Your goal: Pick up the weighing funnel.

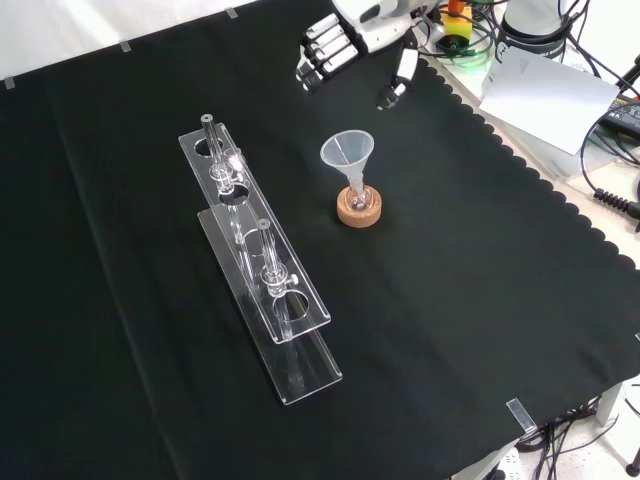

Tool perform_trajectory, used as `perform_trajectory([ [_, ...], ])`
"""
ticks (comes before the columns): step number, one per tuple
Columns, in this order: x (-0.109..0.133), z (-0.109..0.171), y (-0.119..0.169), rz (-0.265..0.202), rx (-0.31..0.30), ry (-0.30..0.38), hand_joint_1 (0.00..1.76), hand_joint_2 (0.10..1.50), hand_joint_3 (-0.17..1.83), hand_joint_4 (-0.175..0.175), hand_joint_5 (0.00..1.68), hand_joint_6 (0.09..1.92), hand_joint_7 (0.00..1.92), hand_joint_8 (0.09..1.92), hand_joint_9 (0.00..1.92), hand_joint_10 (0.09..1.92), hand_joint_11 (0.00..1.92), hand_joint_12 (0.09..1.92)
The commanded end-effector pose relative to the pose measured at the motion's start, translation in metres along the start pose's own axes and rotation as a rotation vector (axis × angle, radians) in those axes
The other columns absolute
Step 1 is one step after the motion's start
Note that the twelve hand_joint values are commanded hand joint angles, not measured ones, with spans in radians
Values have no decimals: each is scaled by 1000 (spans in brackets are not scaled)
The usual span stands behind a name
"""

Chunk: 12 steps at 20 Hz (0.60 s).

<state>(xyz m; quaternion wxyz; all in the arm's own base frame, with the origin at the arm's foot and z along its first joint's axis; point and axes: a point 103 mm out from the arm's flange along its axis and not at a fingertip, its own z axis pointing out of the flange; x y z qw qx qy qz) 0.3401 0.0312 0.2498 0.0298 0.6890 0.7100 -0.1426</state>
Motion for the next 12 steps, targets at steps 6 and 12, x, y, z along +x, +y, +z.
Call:
perform_trajectory([
  [6,-66,15,30,45,35,163,586,721,511,-48,246,87,103,649,246,713,0,1421],
  [12,-94,38,60,63,38,210,597,733,511,-54,356,87,230,711,401,710,85,1446],
])
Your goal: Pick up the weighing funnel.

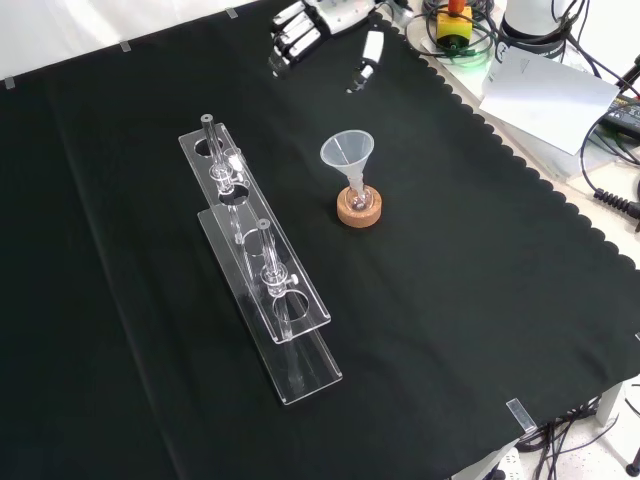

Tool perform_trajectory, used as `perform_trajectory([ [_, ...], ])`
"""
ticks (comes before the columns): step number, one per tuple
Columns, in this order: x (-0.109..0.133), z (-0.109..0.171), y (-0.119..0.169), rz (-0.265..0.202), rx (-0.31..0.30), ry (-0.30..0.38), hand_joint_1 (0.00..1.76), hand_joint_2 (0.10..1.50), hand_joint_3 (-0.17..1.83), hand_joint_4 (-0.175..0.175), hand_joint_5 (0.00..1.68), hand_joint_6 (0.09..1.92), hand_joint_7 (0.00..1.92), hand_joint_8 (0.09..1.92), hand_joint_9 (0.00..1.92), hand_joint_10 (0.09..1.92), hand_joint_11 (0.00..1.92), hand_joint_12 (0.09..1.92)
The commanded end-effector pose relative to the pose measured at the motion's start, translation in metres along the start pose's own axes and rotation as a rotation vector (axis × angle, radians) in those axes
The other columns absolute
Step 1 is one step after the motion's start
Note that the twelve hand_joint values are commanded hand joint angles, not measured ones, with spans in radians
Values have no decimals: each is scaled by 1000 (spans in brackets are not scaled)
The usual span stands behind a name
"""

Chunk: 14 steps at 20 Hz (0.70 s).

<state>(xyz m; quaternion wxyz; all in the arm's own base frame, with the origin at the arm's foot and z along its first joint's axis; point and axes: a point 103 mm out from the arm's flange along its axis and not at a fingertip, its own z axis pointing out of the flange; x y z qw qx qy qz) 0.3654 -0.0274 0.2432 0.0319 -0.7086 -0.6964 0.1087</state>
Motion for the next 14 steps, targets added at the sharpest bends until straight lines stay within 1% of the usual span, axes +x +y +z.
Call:
perform_trajectory([
  [1,-42,17,42,33,1,75,606,735,510,-56,374,87,254,718,428,706,112,1441],
  [4,-56,26,60,32,14,89,626,738,511,-59,414,87,312,729,487,691,166,1425],
  [9,-73,46,91,32,44,103,665,741,522,-63,448,87,404,735,574,672,191,1413],
  [14,-88,64,119,23,60,113,695,738,528,-65,473,87,442,740,618,665,205,1407],
])
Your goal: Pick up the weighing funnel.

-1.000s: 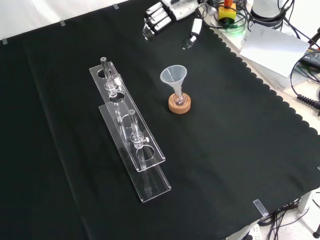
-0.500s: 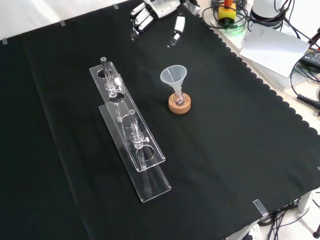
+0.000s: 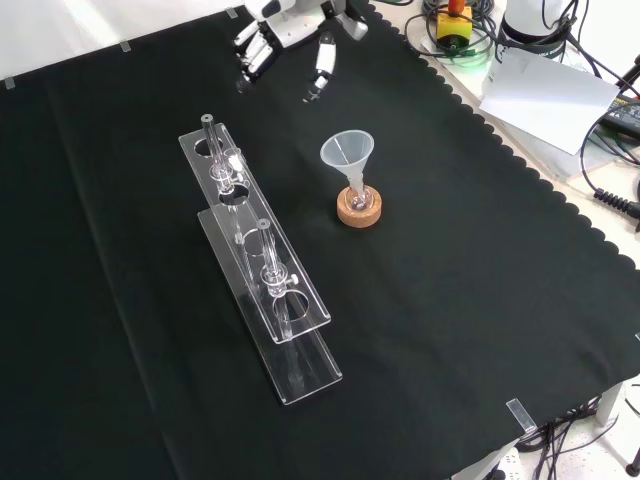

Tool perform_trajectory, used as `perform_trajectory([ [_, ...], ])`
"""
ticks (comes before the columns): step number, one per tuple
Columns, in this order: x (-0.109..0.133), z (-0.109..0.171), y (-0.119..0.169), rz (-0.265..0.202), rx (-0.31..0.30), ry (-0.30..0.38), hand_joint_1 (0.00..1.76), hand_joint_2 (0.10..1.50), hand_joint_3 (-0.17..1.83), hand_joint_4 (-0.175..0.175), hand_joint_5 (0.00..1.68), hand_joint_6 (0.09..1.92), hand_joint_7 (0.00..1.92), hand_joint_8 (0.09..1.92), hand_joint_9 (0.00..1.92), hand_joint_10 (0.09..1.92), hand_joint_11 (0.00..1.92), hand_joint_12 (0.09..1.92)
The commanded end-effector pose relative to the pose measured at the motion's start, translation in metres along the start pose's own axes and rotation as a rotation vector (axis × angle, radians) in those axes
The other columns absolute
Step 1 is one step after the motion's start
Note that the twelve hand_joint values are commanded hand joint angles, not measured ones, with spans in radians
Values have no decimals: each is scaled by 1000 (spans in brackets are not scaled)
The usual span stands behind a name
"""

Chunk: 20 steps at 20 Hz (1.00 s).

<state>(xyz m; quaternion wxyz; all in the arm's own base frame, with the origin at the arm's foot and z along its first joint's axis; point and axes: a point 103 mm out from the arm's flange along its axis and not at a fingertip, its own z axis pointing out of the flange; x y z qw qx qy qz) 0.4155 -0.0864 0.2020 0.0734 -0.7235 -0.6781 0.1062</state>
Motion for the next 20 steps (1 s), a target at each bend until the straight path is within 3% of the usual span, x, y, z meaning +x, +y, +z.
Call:
perform_trajectory([
  [1,-36,25,68,-19,5,49,699,737,529,-64,481,87,445,740,622,664,207,1406],
  [8,-40,45,94,-34,27,49,711,727,541,-62,553,87,472,739,655,644,243,1389],
  [20,-31,71,114,-64,48,80,769,702,544,-58,622,89,499,736,680,628,282,1368],
])
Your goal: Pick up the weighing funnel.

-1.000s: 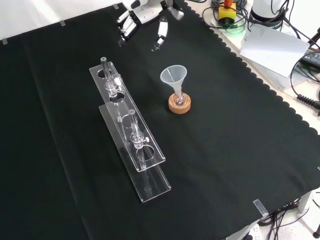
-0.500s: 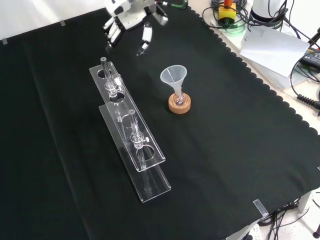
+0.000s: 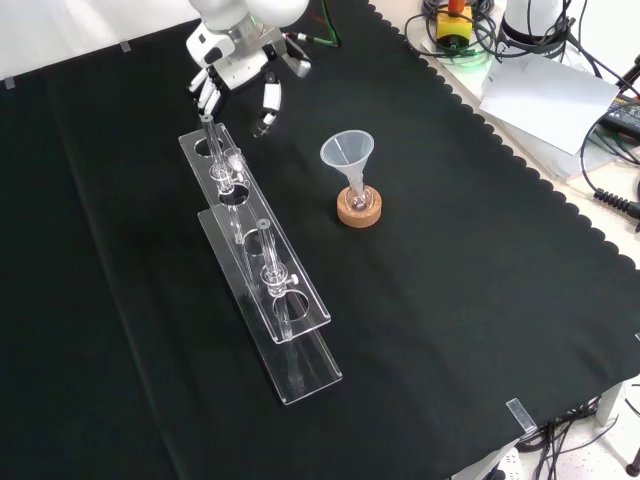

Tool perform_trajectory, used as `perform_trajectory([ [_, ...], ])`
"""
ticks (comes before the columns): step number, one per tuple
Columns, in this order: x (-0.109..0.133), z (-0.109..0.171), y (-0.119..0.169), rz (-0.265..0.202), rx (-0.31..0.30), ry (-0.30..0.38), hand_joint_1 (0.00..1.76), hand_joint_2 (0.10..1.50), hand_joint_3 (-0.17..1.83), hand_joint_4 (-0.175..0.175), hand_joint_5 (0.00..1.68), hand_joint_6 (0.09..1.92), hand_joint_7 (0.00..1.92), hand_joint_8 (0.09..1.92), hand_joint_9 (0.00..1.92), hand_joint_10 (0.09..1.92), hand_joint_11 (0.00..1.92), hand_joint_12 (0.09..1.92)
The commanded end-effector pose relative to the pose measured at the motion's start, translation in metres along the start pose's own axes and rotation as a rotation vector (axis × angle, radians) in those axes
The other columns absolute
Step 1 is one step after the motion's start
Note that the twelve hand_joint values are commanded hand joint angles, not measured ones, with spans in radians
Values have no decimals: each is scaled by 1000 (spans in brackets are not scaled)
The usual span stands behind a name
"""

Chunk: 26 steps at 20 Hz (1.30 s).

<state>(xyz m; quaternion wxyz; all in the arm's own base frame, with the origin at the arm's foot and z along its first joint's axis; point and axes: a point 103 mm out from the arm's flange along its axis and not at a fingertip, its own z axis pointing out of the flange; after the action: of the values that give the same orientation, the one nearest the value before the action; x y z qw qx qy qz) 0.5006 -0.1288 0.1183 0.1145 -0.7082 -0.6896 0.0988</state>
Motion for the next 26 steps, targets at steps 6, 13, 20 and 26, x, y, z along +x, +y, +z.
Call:
perform_trajectory([
  [6,11,14,10,-23,8,-15,797,690,550,-58,628,95,501,730,684,618,290,1361],
  [13,-4,29,15,-36,19,-64,847,677,559,-54,638,105,490,722,677,608,288,1355],
  [20,-5,35,16,-33,23,-80,856,663,592,-51,646,124,483,716,673,596,286,1352],
  [26,-1,38,18,-32,20,-88,858,660,599,-50,649,132,476,714,667,594,279,1351],
])
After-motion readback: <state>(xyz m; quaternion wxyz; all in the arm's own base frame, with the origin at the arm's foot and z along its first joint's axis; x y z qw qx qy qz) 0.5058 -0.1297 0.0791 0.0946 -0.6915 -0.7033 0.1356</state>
